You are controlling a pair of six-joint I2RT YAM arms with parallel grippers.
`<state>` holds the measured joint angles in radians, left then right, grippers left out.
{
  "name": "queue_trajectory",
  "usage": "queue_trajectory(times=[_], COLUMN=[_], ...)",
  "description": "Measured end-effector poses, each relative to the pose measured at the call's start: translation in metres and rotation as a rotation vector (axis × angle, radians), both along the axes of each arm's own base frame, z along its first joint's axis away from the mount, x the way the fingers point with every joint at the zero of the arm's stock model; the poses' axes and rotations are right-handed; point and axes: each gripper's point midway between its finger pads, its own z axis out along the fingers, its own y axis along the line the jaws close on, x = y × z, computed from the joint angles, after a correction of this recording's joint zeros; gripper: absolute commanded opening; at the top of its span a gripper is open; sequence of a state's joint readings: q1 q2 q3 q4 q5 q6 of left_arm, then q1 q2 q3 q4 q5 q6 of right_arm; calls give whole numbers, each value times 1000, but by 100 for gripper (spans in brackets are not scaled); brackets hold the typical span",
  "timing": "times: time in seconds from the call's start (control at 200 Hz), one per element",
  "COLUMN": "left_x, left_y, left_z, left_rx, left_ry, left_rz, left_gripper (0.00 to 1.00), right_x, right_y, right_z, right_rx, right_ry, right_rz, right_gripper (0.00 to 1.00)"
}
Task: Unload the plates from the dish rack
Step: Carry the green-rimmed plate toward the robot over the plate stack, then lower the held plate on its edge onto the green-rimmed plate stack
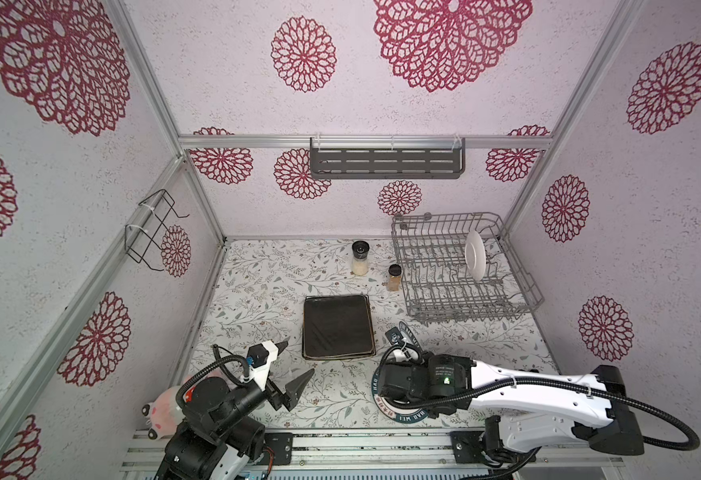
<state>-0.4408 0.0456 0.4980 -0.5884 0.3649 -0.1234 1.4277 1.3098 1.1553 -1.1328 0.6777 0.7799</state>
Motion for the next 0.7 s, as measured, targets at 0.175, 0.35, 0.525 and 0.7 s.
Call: queue_trajectory(times=[0.175, 0.35, 0.525, 0.7], left_x=[0, 0, 0, 0], left_y=[0, 0, 0, 0], left_z=[0, 0, 0, 0], left_rx=[0, 0, 0, 0], left_ry=[0, 0, 0, 0], left_rz=[0, 0, 0, 0], left_gripper=[97, 97, 97, 97], right_x=[-10, -27, -42, -51], right_y=[2, 7, 18, 24], right_z=[-9, -19, -40, -65], right_rx=[-91, -164, -252, -359], right_ry=[-18, -20, -22, -24], right_rz=[47, 114, 164, 194], right_gripper=[0, 0, 0, 0])
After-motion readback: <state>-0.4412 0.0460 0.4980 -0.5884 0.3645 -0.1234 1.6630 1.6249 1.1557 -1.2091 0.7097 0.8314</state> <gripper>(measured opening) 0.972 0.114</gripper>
